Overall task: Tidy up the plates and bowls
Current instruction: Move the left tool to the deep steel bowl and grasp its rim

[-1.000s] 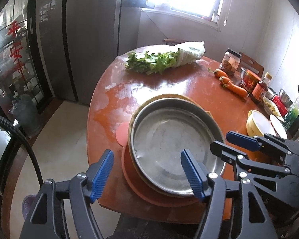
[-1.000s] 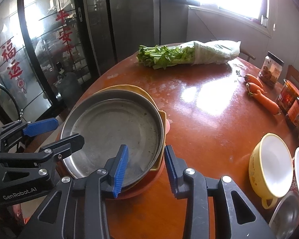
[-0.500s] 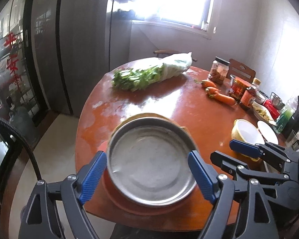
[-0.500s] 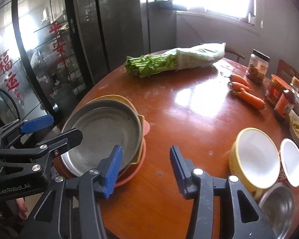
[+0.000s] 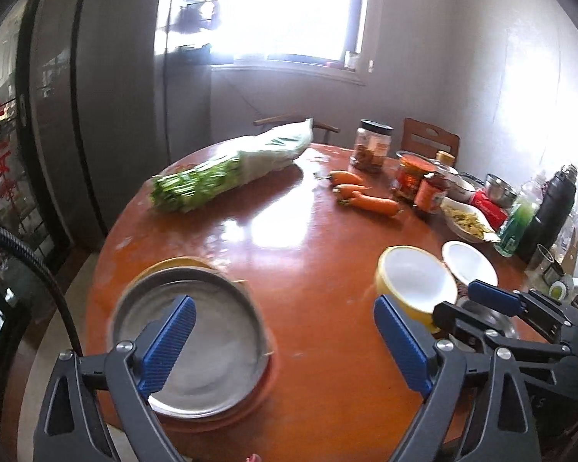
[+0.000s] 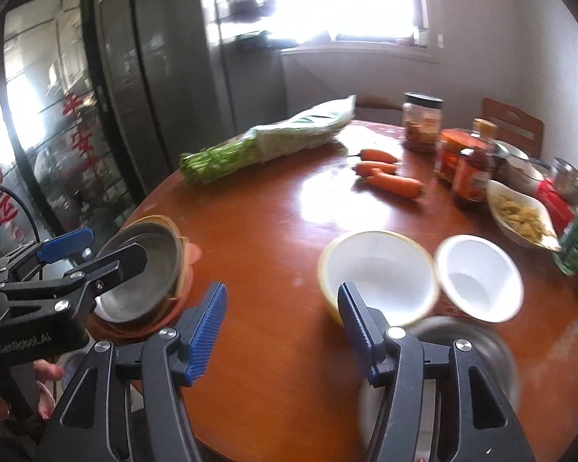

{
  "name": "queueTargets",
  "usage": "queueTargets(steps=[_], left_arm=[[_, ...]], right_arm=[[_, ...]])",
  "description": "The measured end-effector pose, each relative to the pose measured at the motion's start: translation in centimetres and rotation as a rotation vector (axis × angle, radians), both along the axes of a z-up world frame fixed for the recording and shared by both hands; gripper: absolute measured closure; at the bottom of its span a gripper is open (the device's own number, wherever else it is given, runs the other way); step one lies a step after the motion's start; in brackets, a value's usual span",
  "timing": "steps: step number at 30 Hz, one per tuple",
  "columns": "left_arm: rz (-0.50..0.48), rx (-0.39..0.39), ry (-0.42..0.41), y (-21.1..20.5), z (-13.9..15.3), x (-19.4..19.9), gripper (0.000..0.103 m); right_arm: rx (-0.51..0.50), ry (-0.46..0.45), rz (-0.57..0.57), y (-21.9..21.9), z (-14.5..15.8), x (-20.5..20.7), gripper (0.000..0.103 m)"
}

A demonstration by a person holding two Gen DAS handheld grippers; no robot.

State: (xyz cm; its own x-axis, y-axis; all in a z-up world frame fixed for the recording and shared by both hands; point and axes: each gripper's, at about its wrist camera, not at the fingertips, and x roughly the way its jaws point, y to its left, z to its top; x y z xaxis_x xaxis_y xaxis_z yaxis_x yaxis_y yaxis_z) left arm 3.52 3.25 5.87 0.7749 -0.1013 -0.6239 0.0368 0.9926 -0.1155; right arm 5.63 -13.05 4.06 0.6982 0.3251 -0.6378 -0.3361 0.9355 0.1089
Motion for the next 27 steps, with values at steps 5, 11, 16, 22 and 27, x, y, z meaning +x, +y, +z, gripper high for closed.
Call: queueTargets(steps=[5, 11, 16, 22, 27], left_arm=[[-0.049, -0.004, 0.017, -4.2, 0.3, 1.3, 0.009], [-0.109, 0.013, 0.049, -8.9, 0.0, 2.2, 0.009], [-0.128, 0.008, 0.097, -11.6, -1.0, 2.7, 0.009], [-0.141, 0.02, 0.142, -14.2, -2.4, 2.9, 0.009], [-0.171, -0.009, 0.202, -15.6, -4.0, 2.9, 0.009]], right_arm=[[0.009, -0.02, -0.058, -4.7, 0.7, -0.4, 0.04], [0.025, -0.022, -0.135, -10.6, 0.7, -0.5, 0.034], [0.029, 0.006, -0.17, -14.3, -0.2, -0.4, 0.034], [0.011, 0.056, -0.167, -16.6, -2.1, -0.4, 0.034], [-0.008, 0.097, -0.136, -17.3, -3.9, -0.6, 0.034]])
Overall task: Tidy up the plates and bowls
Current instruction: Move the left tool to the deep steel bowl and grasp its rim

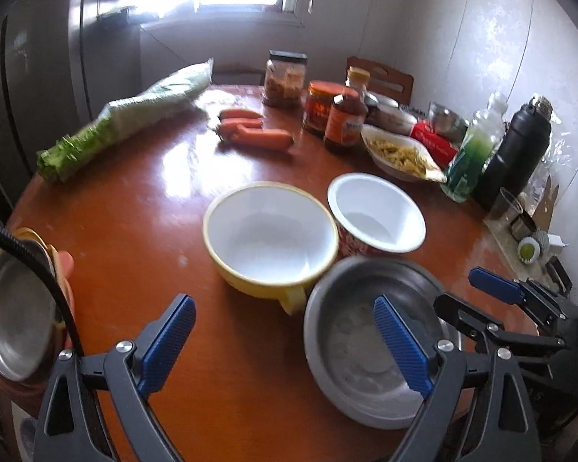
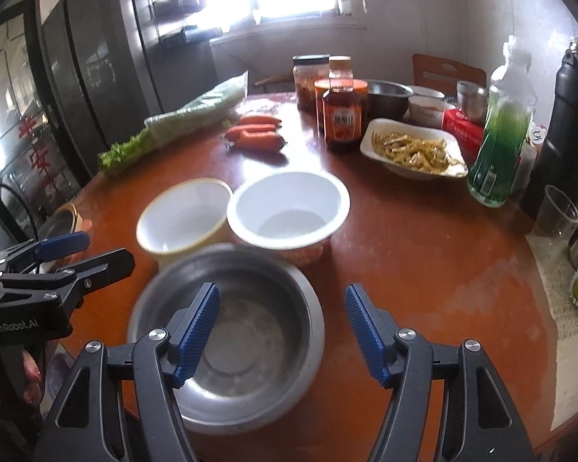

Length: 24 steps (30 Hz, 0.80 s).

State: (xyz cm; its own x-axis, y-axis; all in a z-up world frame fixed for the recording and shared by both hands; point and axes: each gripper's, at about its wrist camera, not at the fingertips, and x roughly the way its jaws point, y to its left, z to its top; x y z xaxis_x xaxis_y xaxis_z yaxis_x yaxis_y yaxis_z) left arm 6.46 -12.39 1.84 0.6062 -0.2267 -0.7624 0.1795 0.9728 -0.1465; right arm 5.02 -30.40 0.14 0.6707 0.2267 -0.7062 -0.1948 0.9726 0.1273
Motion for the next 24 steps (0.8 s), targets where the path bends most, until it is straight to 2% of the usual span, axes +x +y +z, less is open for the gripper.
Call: queueTargets(steps=[7, 14, 18, 21, 24], left_arm=[[-0.014, 0.023, 0.062, -1.6, -2.0, 0.1, 0.009], [-0.017, 0.04, 0.123, -2.0, -3.7, 0.5, 0.01], [-0.021, 0.039, 0.136, -2.0, -4.4, 0.7, 0.013], [-0.027, 0.038, 0.156, -2.1, -5.0, 1.0, 0.026], [-0.047, 0.013, 0.176, -2.2, -5.5, 1.1, 0.043]], right_arm=[[-0.014, 0.023, 0.017, -0.7, -1.7, -0.2, 0.036], [-0.02, 0.032, 0.03, -0.8, -2.6, -0.4, 0.055], [-0.028, 0.037, 0.03, -0.6, -2.9, -0.1, 0.06], [-0.03, 0.05, 0.029, -0.3, -3.5, 0.2, 0.066], [-0.063, 0.057, 0.033, 0.4, -3.8, 0.1, 0.066]])
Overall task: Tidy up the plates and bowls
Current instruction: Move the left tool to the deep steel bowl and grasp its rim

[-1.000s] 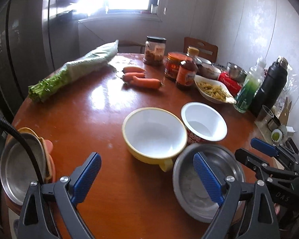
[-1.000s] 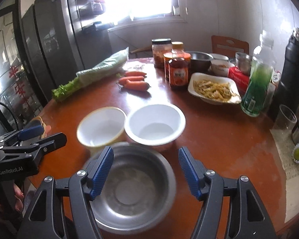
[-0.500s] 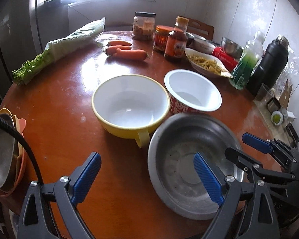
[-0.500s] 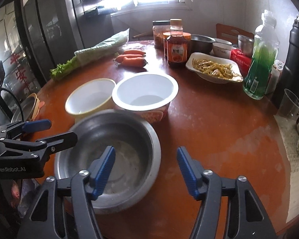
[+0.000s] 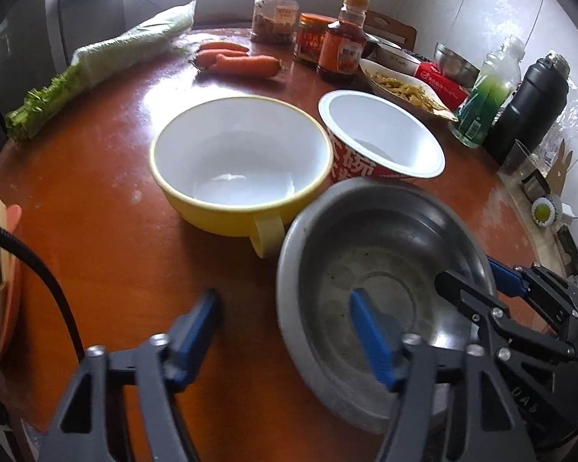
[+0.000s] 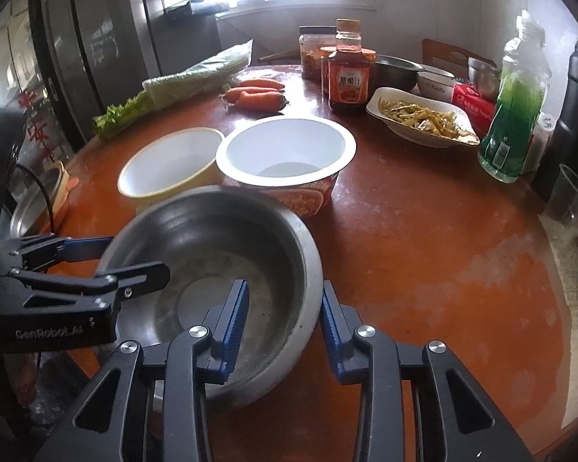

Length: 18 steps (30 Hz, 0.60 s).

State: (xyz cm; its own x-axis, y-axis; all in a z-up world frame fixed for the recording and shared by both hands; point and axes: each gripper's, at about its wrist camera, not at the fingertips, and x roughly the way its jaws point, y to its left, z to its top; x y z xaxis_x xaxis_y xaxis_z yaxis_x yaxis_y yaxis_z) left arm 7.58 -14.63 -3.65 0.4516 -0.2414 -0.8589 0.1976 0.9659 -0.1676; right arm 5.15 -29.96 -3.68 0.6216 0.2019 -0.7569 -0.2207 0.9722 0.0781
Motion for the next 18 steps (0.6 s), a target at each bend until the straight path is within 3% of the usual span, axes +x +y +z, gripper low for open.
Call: queueTargets(steps=[2, 4, 11, 18], left_arm=[[-0.015, -0.005, -0.009, -0.1, 0.0, -0.3, 0.053], [-0.037, -0.028, 0.001, -0.1, 0.0, -0.6, 0.057], [-0.009, -0.021, 0.003, 2.2, 0.5, -2.4, 0.057], [0.081, 0.001, 0.003, 6.4, 0.4, -3.6, 0.057]], right_arm=[[-0.006, 0.002, 0.007, 0.3, 0.0, -0.1, 0.066], [-0.002, 0.004, 0.026, 0.8, 0.2, -0.5, 0.066], [-0.013, 0.013, 0.071, 3.2, 0.3, -2.0, 0.066], [-0.015, 0.009, 0.158, 7.7, 0.2, -2.5, 0.064]])
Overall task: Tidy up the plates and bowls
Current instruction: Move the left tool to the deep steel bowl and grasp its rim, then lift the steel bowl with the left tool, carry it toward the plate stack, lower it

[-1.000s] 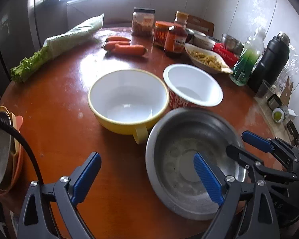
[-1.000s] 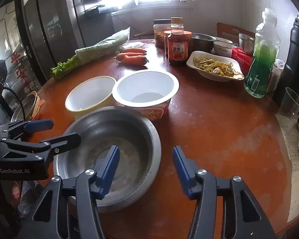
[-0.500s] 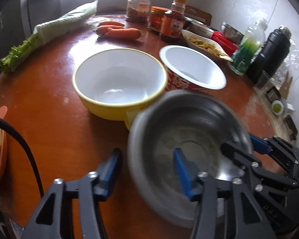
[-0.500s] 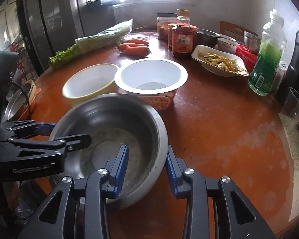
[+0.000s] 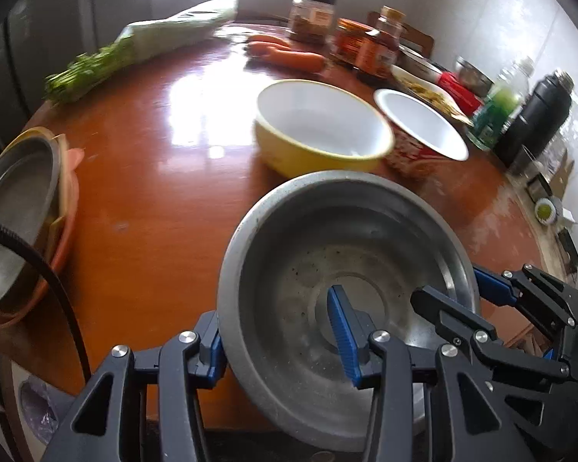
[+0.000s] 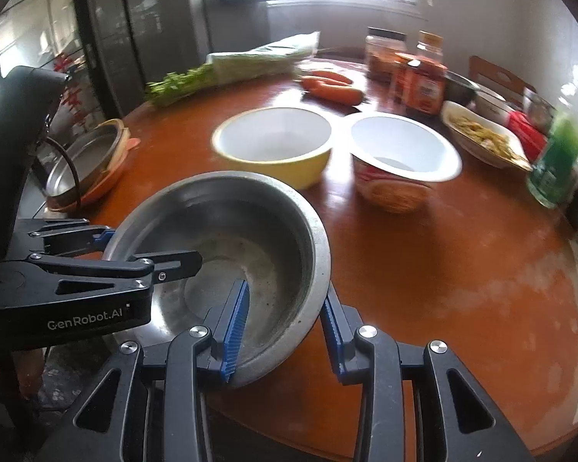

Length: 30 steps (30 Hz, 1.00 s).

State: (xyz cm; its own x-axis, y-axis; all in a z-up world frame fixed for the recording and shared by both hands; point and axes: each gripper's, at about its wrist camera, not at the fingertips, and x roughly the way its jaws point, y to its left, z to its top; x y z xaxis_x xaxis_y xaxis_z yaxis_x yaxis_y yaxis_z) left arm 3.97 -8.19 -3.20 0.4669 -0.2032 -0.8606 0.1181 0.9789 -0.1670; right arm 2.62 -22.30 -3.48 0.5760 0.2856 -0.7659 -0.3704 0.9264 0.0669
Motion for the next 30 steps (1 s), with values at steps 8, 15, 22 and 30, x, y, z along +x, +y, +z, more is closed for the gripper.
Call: queueTargets(steps=[8, 15, 22, 30], left_arm=[[0.012, -0.006, -0.008, 2.0, 0.0, 0.7, 0.057], [-0.017, -0.009, -0.005, 2.0, -0.1, 1.9, 0.057], [-0.045, 0.002, 0.012, 1.9, -0.1, 3.4, 0.057], [-0.105, 0.017, 0.035, 1.6, -0.1, 5.1, 0.056]], right_arm=[[-0.005, 0.004, 0.02, 2.7, -0.1, 1.3, 0.064], [-0.011, 0.022, 0.004, 3.1, -0.3, 2.7, 0.064], [-0.02, 0.048, -0.011, 3.3, -0.5, 4.1, 0.064], [-0.013, 0.069, -0.019, 3.1, -0.5, 5.0, 0.063]])
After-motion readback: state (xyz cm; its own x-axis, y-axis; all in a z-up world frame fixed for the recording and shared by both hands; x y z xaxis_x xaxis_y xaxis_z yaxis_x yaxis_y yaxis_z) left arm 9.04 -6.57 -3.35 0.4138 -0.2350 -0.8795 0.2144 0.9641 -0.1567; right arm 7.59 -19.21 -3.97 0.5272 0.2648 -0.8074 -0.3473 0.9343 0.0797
